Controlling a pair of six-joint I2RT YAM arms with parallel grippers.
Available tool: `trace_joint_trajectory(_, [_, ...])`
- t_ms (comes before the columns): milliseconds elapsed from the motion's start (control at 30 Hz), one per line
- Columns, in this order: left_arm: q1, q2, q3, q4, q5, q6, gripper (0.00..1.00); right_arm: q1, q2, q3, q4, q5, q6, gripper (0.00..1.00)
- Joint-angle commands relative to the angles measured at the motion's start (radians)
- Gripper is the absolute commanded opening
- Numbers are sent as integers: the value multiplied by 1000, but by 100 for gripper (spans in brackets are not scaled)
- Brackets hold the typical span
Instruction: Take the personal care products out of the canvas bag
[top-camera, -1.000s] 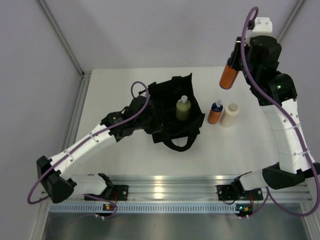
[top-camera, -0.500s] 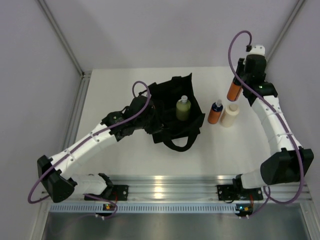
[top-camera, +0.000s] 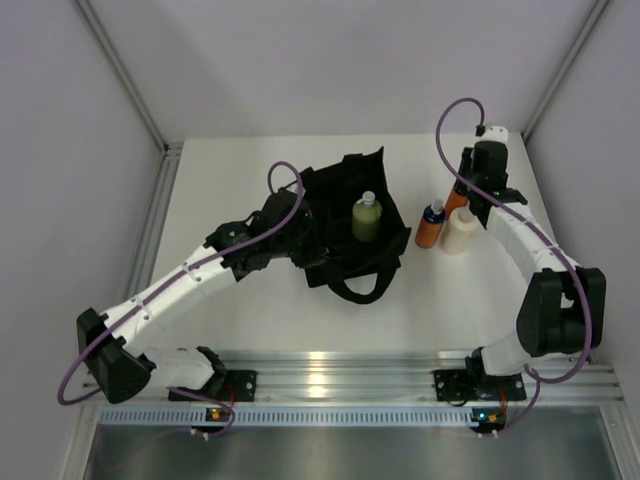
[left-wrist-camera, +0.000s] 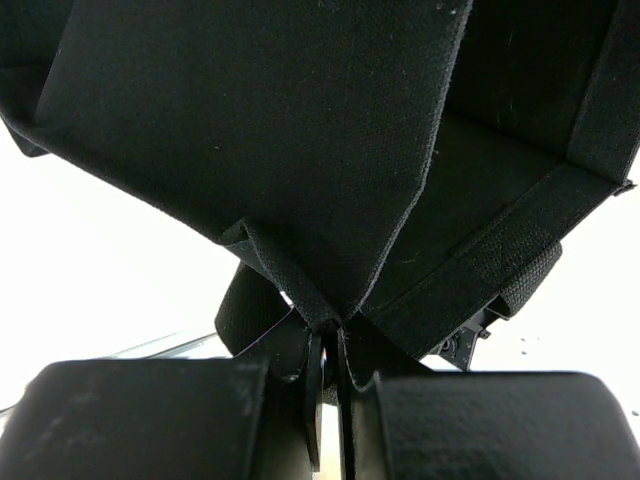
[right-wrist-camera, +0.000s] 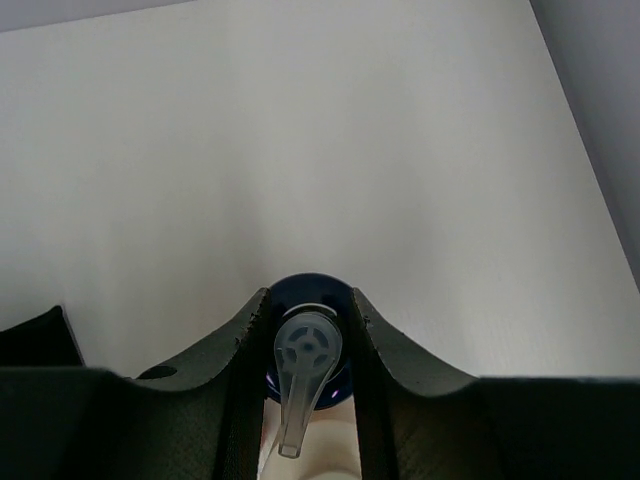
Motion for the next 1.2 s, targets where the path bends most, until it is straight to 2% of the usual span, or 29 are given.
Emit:
trace_joint_trajectory(0, [-7, 12, 45, 12, 50, 16, 0, -12, 14, -13, 220, -21, 28, 0])
trace_joint_trajectory(200, [-7, 27, 59, 12, 51, 25, 0, -12, 25, -63, 232, -32, 40, 1])
trace_joint_trajectory(300, [-6, 32, 60, 12, 53, 25, 0, -9, 28, -74, 228, -33, 40, 17])
trace_joint_trajectory(367, [-7, 33, 59, 12, 53, 25, 0, -10, 26, -74, 214, -35, 40, 36])
trace_joint_trajectory(433, [-7, 36, 59, 13, 53, 25, 0, -9, 23, -73, 206, -36, 39, 48])
trace_joint_trajectory(567, [-7, 40, 59, 13, 51, 24, 0, -10, 14, -40, 173, -38, 34, 58])
trace_joint_trajectory(667, [-7, 40, 59, 13, 50, 22, 0, -6, -7, 7, 139, -46, 33, 59])
trace_joint_trajectory(767, [-7, 36, 57, 13, 47, 24, 0, 23, -38, 93, 18, -50, 28, 57])
trace_joint_trajectory(867, [-7, 33, 54, 13, 38, 21, 0, 142, -78, 209, -112, -44, 39, 55])
trace_joint_trajectory(967, [-7, 35, 56, 12, 30, 15, 0, 258, -134, 271, -169, 12, 60, 53])
trace_joint_trajectory(1067, [-7, 29, 56, 13, 18, 8, 0, 431, -141, 344, -252, 43, 86, 51])
trace_joint_trajectory(1167, [-7, 29, 53, 13, 13, 2, 0, 538, -139, 387, -288, 49, 85, 46])
